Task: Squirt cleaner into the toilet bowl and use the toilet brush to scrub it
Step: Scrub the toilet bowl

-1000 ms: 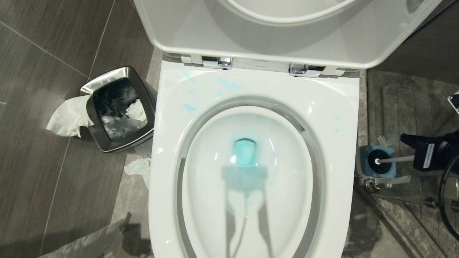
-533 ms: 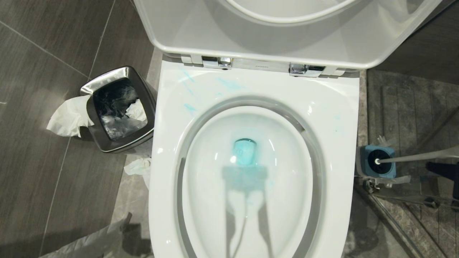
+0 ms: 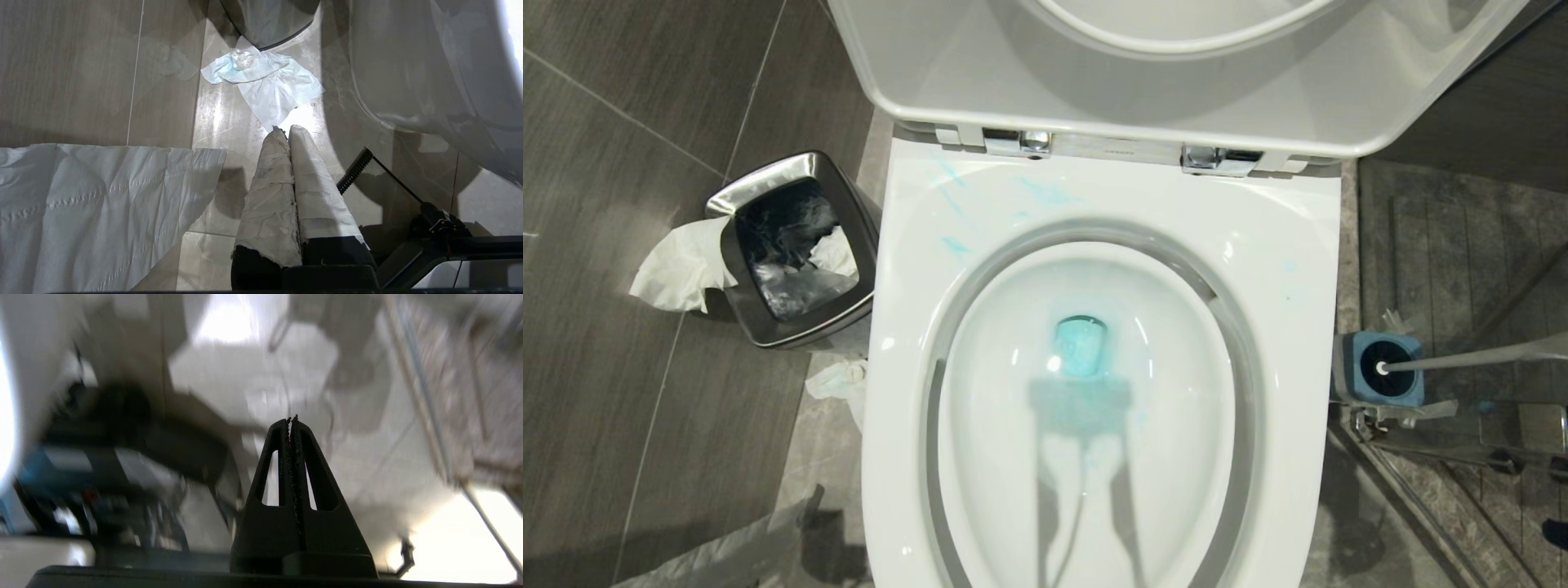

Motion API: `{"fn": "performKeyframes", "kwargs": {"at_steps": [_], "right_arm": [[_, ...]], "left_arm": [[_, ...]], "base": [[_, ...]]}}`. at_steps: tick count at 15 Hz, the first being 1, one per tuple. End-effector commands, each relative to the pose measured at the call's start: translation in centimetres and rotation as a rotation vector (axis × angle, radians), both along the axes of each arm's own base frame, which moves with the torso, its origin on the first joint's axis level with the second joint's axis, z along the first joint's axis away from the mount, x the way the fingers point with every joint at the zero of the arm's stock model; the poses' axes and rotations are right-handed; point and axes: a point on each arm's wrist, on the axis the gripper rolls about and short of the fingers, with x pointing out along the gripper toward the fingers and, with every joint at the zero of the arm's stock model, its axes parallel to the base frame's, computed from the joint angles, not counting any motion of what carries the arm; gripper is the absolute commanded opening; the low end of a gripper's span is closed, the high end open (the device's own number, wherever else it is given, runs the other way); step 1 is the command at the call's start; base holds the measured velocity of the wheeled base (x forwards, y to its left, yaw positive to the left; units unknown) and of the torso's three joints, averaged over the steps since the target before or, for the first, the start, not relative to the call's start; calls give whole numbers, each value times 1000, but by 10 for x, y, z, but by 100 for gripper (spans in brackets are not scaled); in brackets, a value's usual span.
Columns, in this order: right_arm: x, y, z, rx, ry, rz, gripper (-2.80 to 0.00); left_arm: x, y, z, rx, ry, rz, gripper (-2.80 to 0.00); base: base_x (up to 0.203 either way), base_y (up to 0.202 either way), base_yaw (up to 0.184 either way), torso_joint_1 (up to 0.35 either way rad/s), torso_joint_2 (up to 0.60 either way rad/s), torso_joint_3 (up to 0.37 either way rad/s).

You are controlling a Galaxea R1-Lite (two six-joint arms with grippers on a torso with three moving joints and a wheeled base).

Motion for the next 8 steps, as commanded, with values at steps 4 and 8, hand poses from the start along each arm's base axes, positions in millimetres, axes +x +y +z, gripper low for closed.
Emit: {"fn": "performKeyframes", "kwargs": {"at_steps": [4, 8], "right_arm": [[-25, -8, -47, -54, 49, -37, -280], [-25, -9, -70, -125, -206, -13, -280]], "left_arm": [[0, 0, 0, 0, 3, 1, -280], [0, 0, 0, 0, 3, 0, -280]], "base": [[0, 0, 0, 0, 0, 0], [0, 0, 0, 0, 0, 0]]}}
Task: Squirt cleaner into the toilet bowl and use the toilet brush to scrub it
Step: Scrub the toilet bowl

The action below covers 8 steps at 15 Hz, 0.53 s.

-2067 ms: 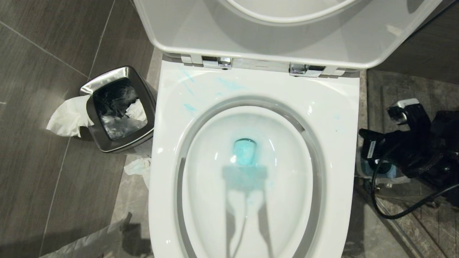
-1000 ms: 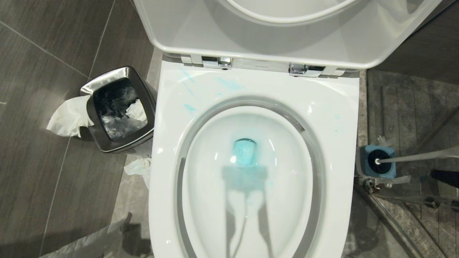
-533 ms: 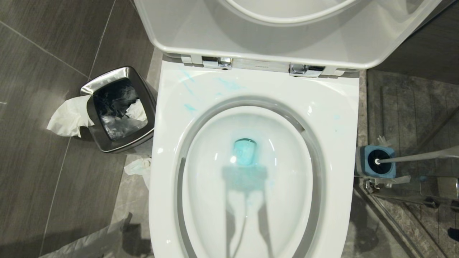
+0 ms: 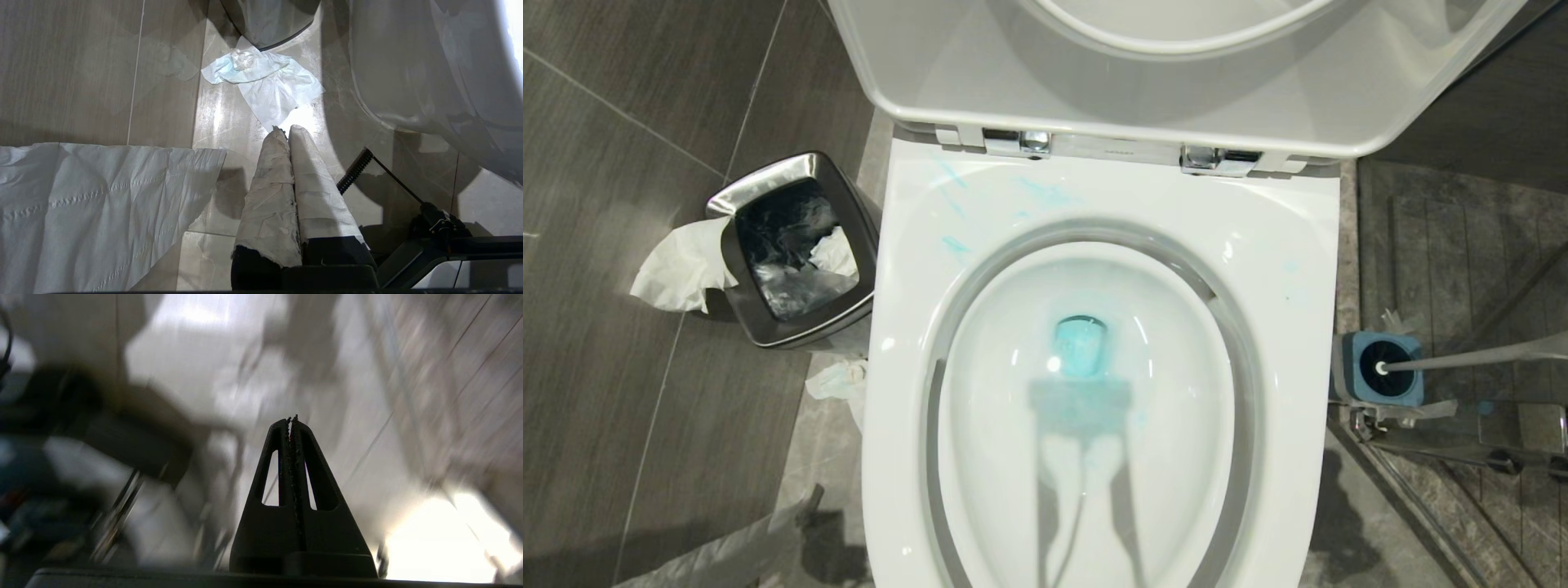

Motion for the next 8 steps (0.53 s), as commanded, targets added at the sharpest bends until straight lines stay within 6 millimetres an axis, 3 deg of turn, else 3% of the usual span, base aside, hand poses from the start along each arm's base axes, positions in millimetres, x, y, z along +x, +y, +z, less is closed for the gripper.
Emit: {"fn": "performKeyframes", "kwargs": {"at_steps": [1, 8], "right_arm": [[-8, -1, -7, -37, -191, 16, -280], [-40, -2, -43, -54, -372, 51, -280]], "left_arm": [[0, 0, 0, 1, 3, -1, -280], [0, 0, 0, 1, 3, 1, -280]], "base": [[0, 0, 0, 0, 0, 0], [0, 0, 0, 0, 0, 0]]}}
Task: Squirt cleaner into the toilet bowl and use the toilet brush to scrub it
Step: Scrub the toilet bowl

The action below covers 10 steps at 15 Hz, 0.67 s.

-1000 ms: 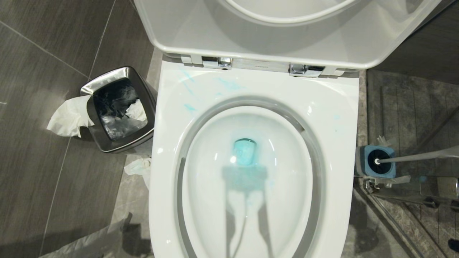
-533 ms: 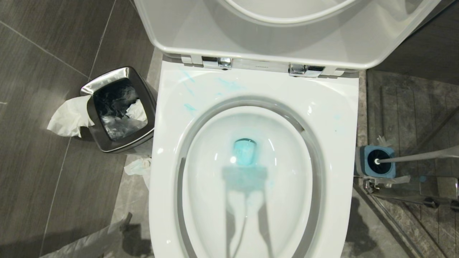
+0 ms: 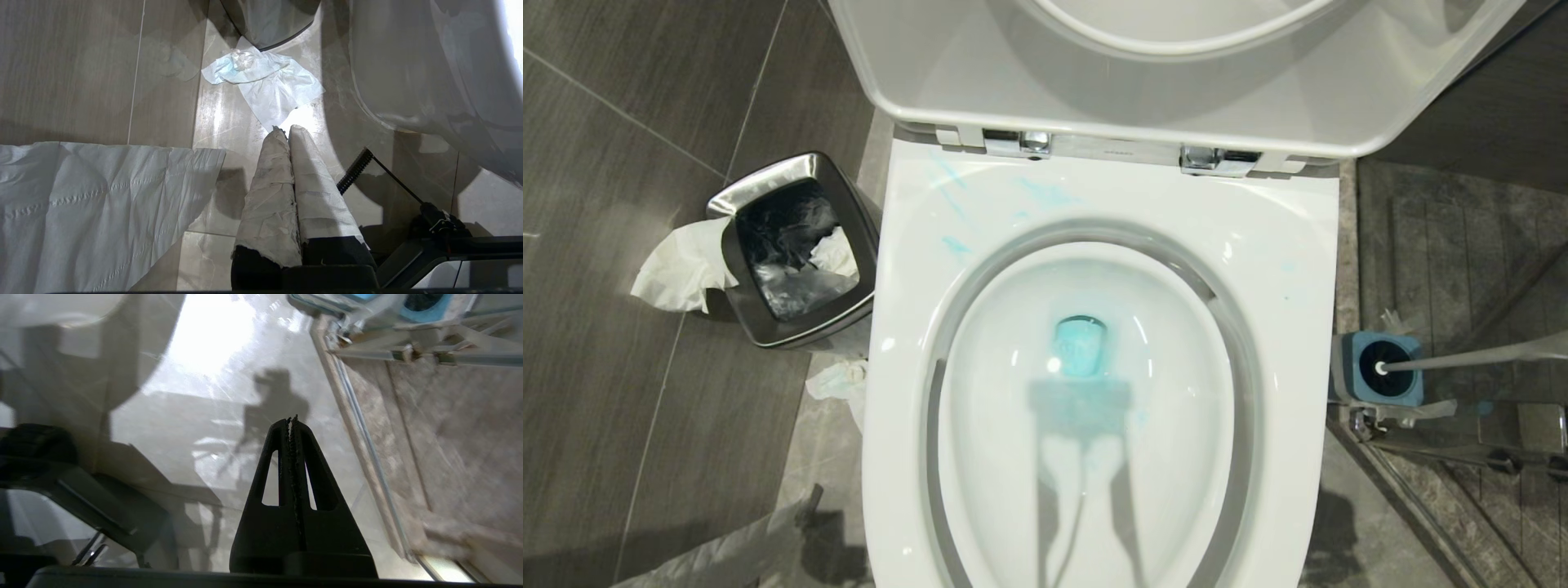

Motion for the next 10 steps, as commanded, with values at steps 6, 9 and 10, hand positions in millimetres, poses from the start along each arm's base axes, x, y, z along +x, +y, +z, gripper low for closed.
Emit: {"fn": "performKeyframes", "kwargs": {"at_steps": [6, 9, 10], "right_arm": [[-26, 2, -15, 154, -162, 97, -280], [-33, 2, -21, 161, -198, 62, -280], [-34, 2, -21, 158, -211, 60, -280]], "left_arm": [[0, 0, 0, -1, 3, -1, -280], [0, 0, 0, -1, 3, -1, -280], [0, 0, 0, -1, 3, -1, -280]], "base": [[0, 0, 0, 0, 0, 0], [0, 0, 0, 0, 0, 0], [0, 0, 0, 0, 0, 0]]}}
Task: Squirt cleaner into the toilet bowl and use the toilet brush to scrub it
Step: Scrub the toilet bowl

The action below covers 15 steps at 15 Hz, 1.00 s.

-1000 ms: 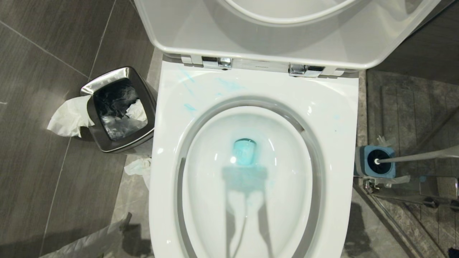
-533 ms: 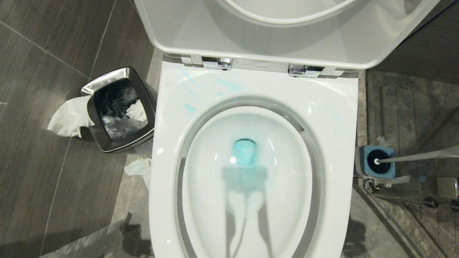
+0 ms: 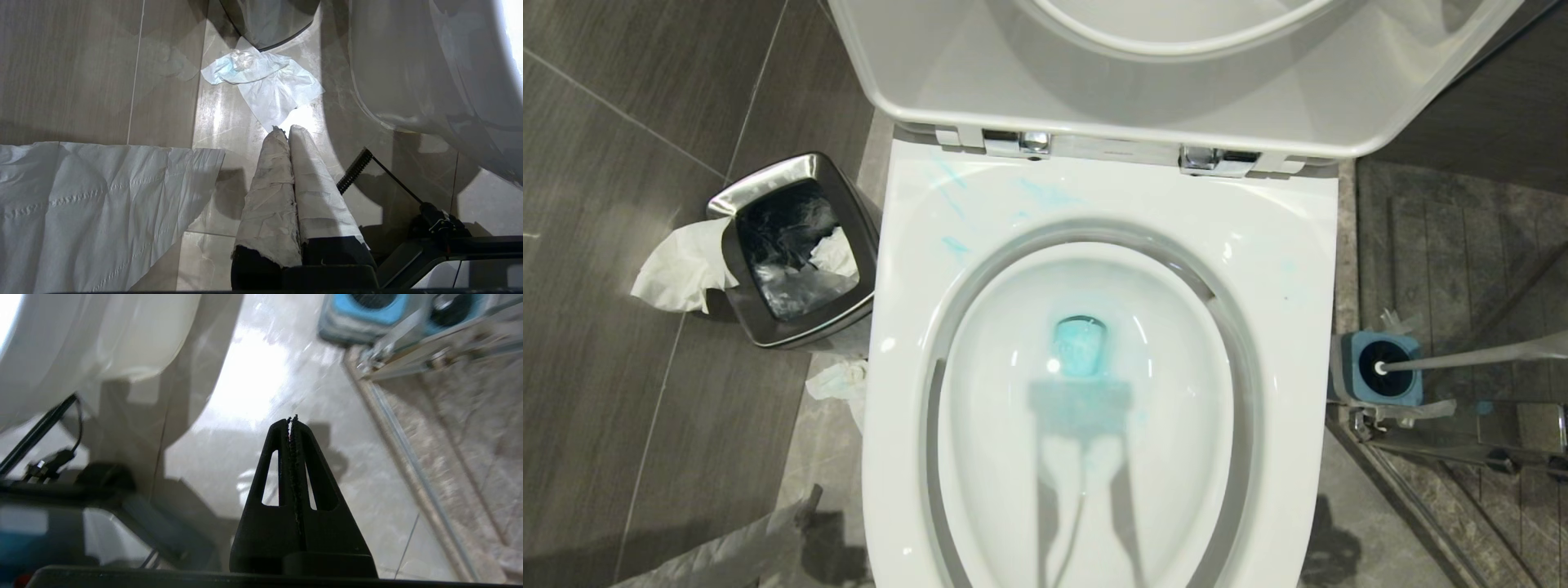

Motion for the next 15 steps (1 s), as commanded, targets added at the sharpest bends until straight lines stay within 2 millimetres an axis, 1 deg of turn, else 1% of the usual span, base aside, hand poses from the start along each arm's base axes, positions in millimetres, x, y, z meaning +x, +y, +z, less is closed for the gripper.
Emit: {"fn": "performKeyframes", "kwargs": {"at_steps": [1, 6, 15], "right_arm": [[-5, 0, -1, -1, -67, -8, -280], [-13, 0, -3, 6, -164, -9, -280], [-13, 0, -3, 3, -167, -8, -280]], "left_arm": [[0, 0, 0, 1, 3, 0, -280], [0, 0, 0, -1, 3, 0, -280], [0, 0, 0, -1, 3, 0, -280]], "base": [[0, 0, 0, 0, 0, 0], [0, 0, 0, 0, 0, 0], [0, 0, 0, 0, 0, 0]]}}
